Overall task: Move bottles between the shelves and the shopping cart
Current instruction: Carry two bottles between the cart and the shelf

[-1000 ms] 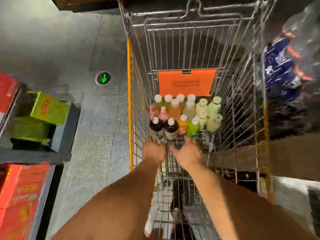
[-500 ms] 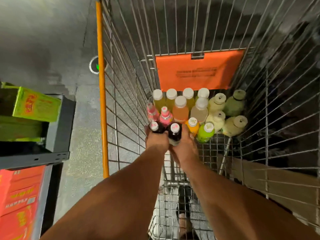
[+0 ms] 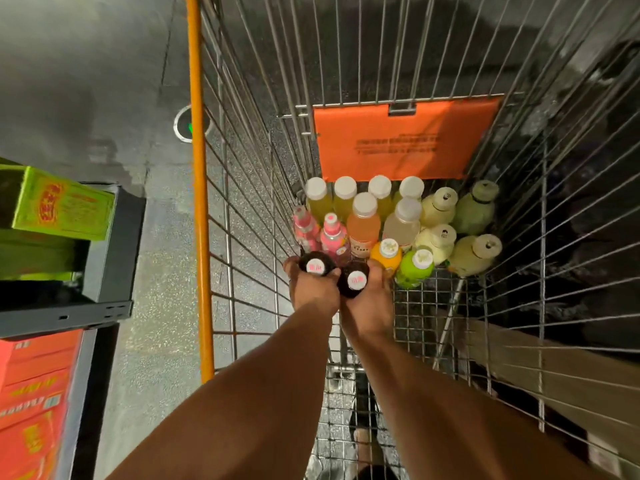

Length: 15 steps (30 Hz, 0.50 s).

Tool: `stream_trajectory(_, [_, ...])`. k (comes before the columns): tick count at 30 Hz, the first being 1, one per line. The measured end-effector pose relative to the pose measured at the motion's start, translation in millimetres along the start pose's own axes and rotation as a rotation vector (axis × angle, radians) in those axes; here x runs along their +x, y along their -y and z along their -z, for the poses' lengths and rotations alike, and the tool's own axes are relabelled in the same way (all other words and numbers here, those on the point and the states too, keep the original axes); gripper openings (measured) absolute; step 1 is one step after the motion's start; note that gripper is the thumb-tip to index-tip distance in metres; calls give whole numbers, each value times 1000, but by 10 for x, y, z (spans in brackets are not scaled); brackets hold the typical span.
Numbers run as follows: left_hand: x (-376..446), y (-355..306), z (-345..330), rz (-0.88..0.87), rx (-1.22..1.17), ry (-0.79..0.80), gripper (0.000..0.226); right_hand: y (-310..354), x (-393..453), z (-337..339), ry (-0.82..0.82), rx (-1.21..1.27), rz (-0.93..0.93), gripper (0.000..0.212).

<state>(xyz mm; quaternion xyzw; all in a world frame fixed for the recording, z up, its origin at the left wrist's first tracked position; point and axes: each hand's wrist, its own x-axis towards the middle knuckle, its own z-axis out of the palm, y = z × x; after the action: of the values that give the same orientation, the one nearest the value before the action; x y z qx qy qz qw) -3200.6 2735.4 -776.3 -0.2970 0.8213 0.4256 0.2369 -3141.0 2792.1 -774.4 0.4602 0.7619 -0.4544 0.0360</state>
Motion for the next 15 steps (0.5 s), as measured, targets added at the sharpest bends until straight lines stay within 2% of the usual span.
stream_trajectory(3, [-23,26,22,-57,78,18,72,-48,-34,45,23,-53,-59,61])
stream_trajectory(7, [-131,48,57,-82,174,72,50,-124,-152,150,76,-55,-134,71])
stream_trajectory(11, [-122,45,10,-168,200,179,60,-259,-264,183,23,-71,-140,73])
stream_trajectory(15, [-98,95,-98,-145,81,253,72,-397,-254,143,-2,-17,-176,65])
